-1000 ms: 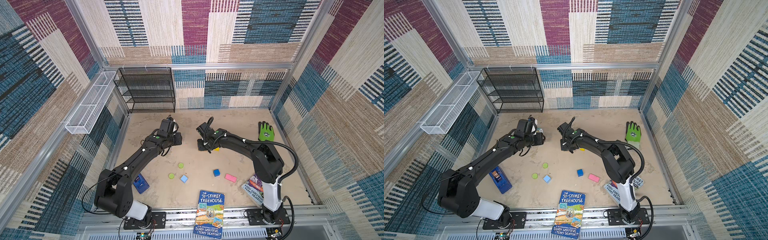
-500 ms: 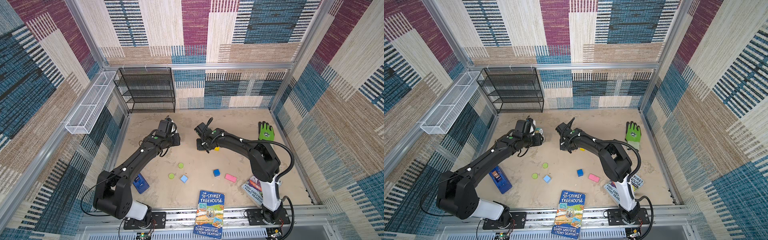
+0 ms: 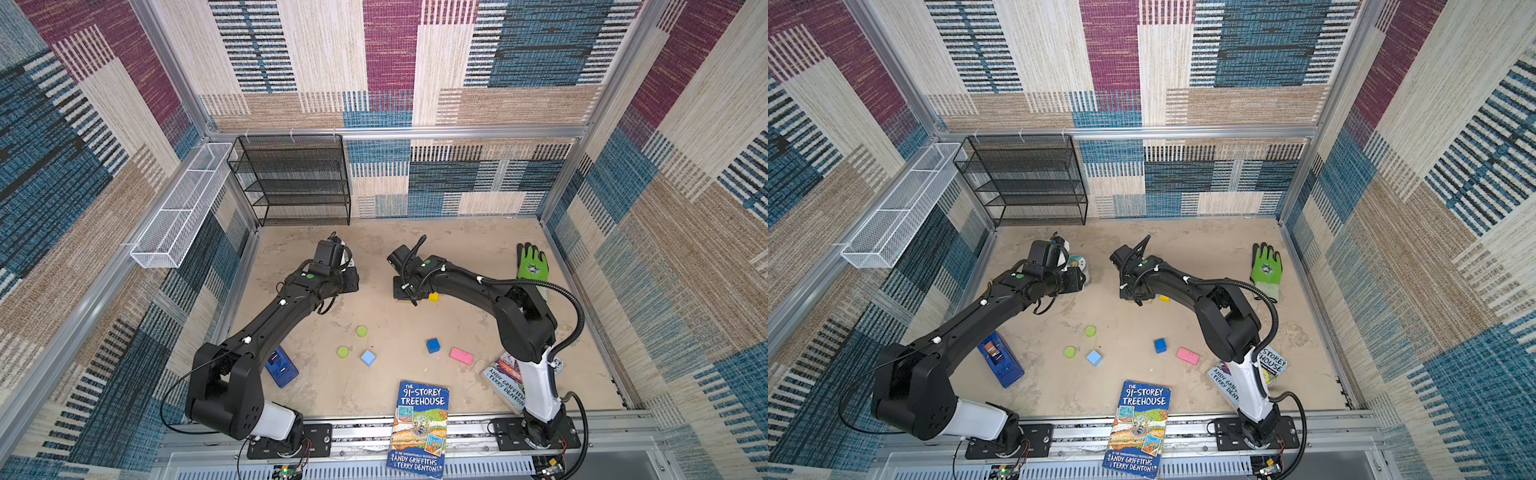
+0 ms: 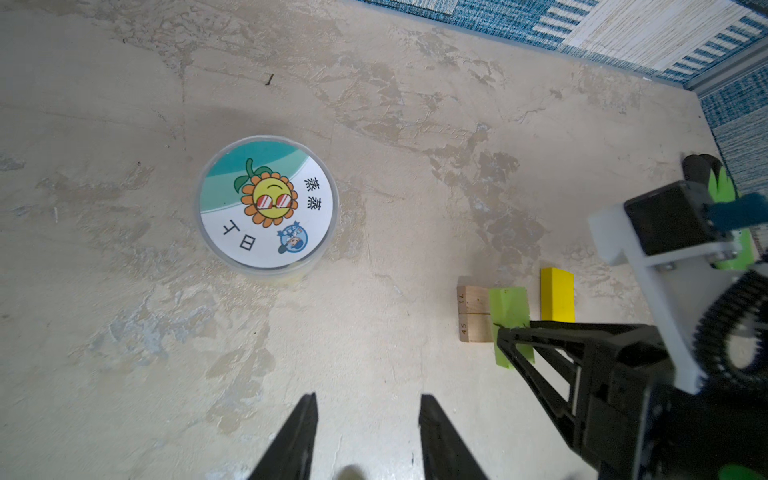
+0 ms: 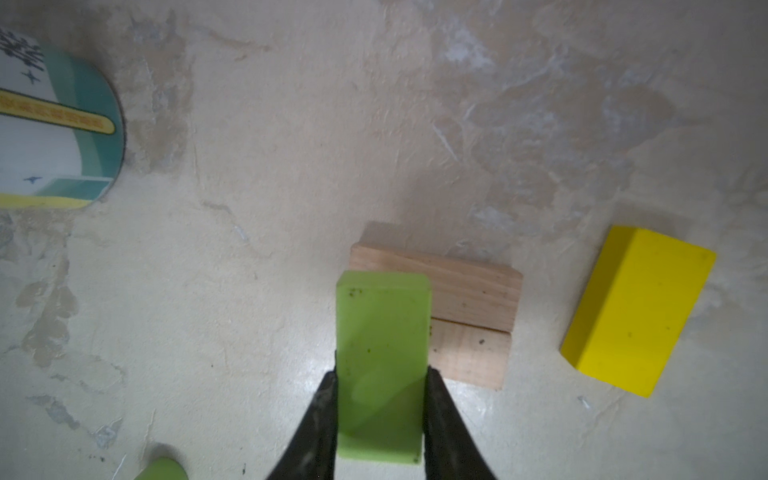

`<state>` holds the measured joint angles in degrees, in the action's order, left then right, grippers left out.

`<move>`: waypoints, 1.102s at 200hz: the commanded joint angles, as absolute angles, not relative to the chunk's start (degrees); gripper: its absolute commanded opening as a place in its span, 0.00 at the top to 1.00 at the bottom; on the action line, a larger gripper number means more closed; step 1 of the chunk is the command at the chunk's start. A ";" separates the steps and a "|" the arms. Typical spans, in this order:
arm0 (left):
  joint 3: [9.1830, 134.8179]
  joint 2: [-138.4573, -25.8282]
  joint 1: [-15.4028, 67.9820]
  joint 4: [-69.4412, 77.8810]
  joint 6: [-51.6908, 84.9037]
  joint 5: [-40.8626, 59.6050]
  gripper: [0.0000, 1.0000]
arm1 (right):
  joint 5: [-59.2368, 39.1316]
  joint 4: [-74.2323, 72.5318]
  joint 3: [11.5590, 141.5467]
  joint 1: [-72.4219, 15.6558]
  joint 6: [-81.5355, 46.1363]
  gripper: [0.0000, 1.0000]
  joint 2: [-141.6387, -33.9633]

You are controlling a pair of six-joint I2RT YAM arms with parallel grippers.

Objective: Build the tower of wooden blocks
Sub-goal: 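Lower the lime-green block onto the planks and open the right gripper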

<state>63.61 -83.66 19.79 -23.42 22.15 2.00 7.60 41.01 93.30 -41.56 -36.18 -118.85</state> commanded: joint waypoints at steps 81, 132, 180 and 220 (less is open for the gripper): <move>63.19 -83.14 19.39 -23.52 21.09 2.95 0.55 | 8.45 41.38 94.56 -41.55 -37.44 0.72 -120.25; 63.19 -83.14 19.08 -23.58 21.18 3.05 0.55 | 8.71 41.44 95.05 -41.53 -37.45 0.70 -120.83; 63.11 -83.05 19.06 -23.64 21.25 3.11 0.55 | 8.78 41.83 95.44 -41.55 -37.39 0.67 -121.55; 63.02 -83.05 18.97 -23.55 21.27 3.29 0.55 | 9.23 42.02 95.61 -41.53 -37.62 0.64 -121.51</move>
<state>63.20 -83.29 18.90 -23.40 22.15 3.14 8.10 41.74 95.07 -41.56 -36.82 -121.54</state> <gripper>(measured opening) 0.450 0.350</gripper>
